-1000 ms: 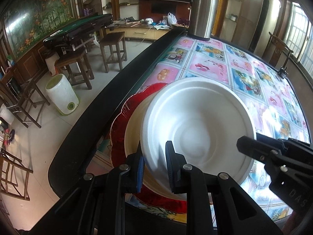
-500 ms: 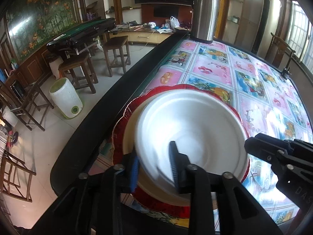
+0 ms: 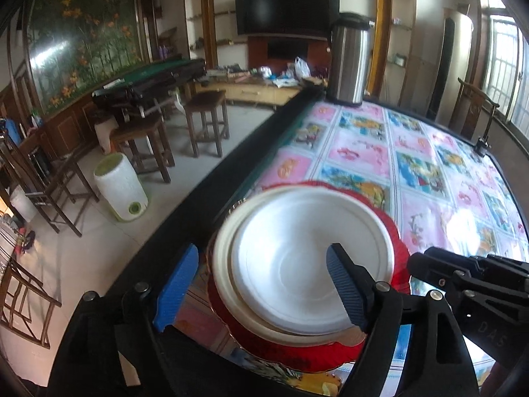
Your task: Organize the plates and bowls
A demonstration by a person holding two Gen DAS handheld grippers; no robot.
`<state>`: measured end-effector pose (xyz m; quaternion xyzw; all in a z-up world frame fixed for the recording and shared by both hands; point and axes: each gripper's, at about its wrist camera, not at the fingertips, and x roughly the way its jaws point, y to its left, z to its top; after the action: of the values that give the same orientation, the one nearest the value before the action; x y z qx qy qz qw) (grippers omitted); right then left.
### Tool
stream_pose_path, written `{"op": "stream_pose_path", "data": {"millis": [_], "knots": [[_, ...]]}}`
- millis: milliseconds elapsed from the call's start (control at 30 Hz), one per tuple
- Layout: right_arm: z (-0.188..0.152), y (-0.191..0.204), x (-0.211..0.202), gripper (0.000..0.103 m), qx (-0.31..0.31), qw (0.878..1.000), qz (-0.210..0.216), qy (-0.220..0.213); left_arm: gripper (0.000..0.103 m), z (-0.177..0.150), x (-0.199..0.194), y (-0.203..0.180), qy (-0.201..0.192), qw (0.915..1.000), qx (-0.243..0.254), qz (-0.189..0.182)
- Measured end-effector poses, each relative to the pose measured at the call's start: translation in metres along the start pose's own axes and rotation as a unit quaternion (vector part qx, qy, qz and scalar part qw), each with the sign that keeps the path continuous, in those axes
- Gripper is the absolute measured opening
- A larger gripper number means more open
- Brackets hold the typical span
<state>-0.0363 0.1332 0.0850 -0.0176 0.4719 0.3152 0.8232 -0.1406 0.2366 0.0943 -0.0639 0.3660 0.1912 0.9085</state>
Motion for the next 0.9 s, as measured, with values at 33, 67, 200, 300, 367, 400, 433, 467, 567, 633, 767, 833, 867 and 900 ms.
{"op": "stream_pose_path", "data": {"millis": [33,67,200,300,367,400,433,467,567,633,767,833,867,900], "knots": [[-0.001,-0.001,-0.001,0.022,0.002,1.0,0.0,-0.001,0.08,0.001,-0.001,-0.001,-0.006,1.0,0.002,0.002],[-0.001,-0.002,-0.002,0.022,0.003,1.0,0.0,-0.002,0.08,0.001,-0.002,-0.002,-0.01,0.9999,0.004,0.003],[-0.005,-0.006,-0.007,0.022,0.009,1.0,-0.002,-0.009,0.08,0.002,-0.004,-0.001,-0.025,0.9997,-0.003,0.0],[-0.007,-0.009,-0.013,0.022,0.014,1.0,-0.012,-0.021,0.08,0.0,-0.003,-0.002,-0.03,0.9995,-0.004,-0.002],[-0.008,-0.01,-0.016,0.022,0.019,0.999,-0.012,-0.03,0.08,-0.001,0.0,-0.003,-0.028,0.9995,-0.007,-0.009],[-0.009,-0.01,-0.017,0.022,0.021,0.999,-0.013,-0.031,0.08,-0.001,0.0,-0.002,-0.028,0.9995,-0.009,-0.013],[-0.01,-0.009,-0.018,0.022,0.02,0.999,-0.015,-0.034,0.08,-0.002,0.001,-0.002,-0.028,0.9994,-0.011,-0.014],[-0.01,-0.008,-0.018,0.022,0.019,0.999,-0.016,-0.036,0.08,-0.003,0.002,-0.002,-0.028,0.9995,-0.011,-0.008],[-0.012,-0.007,-0.018,0.022,0.013,0.999,-0.028,-0.039,0.08,-0.005,0.001,-0.008,-0.03,0.9986,0.006,0.043],[-0.014,-0.008,-0.017,0.022,0.016,0.999,-0.025,-0.036,0.08,-0.006,-0.003,-0.012,-0.044,0.9974,0.019,0.053],[-0.017,-0.011,-0.015,0.022,0.02,0.999,-0.029,-0.032,0.081,-0.006,-0.01,-0.011,-0.058,0.9978,0.015,0.028],[-0.018,-0.012,-0.016,0.022,0.023,0.999,-0.029,-0.032,0.081,-0.005,-0.01,-0.012,-0.06,0.9977,0.015,0.027],[-0.018,-0.012,-0.016,0.022,0.022,0.999,-0.03,-0.033,0.081,-0.005,-0.011,-0.012,-0.061,0.9977,0.015,0.026],[-0.018,-0.012,-0.017,0.022,0.021,0.999,-0.031,-0.035,0.081,-0.006,-0.011,-0.011,-0.062,0.9978,0.013,0.02]]}}
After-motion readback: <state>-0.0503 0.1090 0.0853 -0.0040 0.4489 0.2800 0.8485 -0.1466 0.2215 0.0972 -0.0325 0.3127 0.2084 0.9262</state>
